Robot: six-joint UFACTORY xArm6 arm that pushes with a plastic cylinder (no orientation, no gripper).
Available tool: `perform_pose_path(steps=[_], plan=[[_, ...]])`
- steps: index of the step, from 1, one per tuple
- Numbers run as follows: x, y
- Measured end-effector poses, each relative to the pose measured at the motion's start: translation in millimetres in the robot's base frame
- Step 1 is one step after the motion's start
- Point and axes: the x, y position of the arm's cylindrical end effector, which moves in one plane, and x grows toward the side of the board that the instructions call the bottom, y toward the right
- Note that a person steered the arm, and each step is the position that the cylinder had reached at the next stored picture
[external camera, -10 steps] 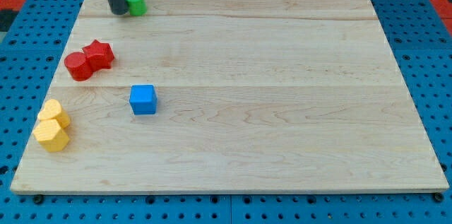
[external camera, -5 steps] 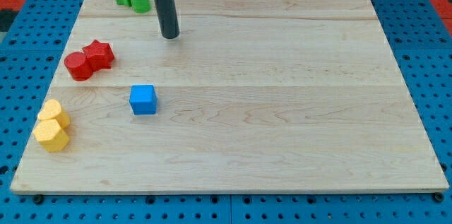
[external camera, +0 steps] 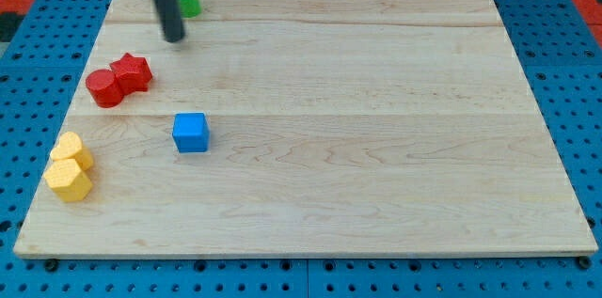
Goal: Push the red star to the center right of the board
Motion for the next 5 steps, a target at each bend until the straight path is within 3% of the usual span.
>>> perform_pose_path(steps=[1, 2, 3, 5], plan=[[-3.5, -68.7], [23.5, -81.4], [76.6, -54.3], [101.6, 46.4]])
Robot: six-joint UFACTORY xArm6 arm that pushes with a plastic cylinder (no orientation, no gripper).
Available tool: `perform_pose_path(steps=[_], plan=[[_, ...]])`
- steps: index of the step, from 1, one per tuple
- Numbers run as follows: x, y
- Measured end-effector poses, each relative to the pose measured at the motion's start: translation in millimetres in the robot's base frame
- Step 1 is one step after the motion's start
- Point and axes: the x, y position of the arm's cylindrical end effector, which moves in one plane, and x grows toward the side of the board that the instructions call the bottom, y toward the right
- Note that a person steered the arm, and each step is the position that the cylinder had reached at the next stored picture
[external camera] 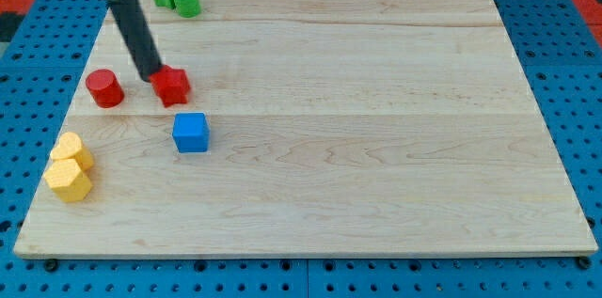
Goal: Push the red star to the center right of the board
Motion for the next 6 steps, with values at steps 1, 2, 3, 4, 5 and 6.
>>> perform_pose_path(steps=[1, 2, 3, 4, 5, 6], plan=[[24.0, 6.2], [40.7, 18.7], [52.8, 82.1], [73.3, 135.8], [78.3, 196.1], [72.3, 278.1]])
